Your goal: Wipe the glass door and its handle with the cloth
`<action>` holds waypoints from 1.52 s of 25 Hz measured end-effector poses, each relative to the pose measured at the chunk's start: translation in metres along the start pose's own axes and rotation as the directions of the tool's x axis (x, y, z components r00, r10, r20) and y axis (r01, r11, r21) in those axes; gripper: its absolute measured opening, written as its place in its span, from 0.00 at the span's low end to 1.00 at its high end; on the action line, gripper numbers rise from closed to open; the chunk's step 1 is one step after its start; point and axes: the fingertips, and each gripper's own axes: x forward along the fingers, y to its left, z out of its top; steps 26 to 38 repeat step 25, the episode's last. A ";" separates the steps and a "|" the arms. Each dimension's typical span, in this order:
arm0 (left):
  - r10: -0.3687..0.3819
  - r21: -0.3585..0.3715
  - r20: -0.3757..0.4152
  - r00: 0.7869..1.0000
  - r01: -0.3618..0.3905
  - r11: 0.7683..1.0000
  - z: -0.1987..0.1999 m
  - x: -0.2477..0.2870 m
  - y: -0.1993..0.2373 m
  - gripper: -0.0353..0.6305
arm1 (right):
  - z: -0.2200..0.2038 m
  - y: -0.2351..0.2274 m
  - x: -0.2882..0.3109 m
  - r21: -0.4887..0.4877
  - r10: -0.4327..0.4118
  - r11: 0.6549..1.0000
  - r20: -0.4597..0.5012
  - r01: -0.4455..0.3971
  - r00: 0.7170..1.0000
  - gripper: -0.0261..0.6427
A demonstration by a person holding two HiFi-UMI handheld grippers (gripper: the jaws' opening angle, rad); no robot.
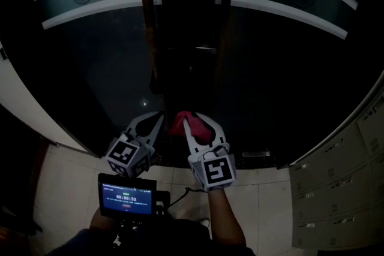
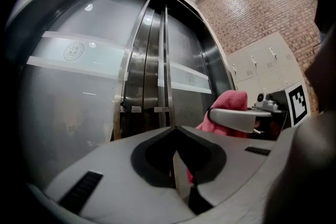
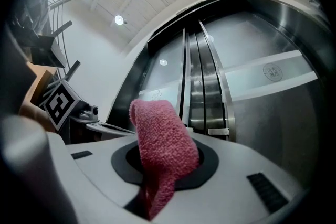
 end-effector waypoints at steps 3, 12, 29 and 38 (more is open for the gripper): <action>-0.006 0.002 -0.001 1.000 0.006 1.000 0.000 0.003 -0.003 0.07 | 0.000 -0.004 -0.001 -0.001 -0.006 1.000 0.004 0.006 1.000 0.15; -0.012 0.001 -0.007 1.000 0.012 1.000 -0.002 0.006 -0.009 0.07 | -0.003 -0.009 -0.006 0.009 -0.017 1.000 -0.005 0.017 1.000 0.15; -0.009 -0.002 -0.009 1.000 0.009 1.000 -0.003 0.012 -0.009 0.07 | -0.003 -0.013 -0.004 0.012 -0.015 1.000 -0.005 0.015 1.000 0.15; -0.009 -0.002 -0.009 1.000 0.009 1.000 -0.003 0.012 -0.009 0.07 | -0.003 -0.013 -0.004 0.012 -0.015 1.000 -0.005 0.015 1.000 0.15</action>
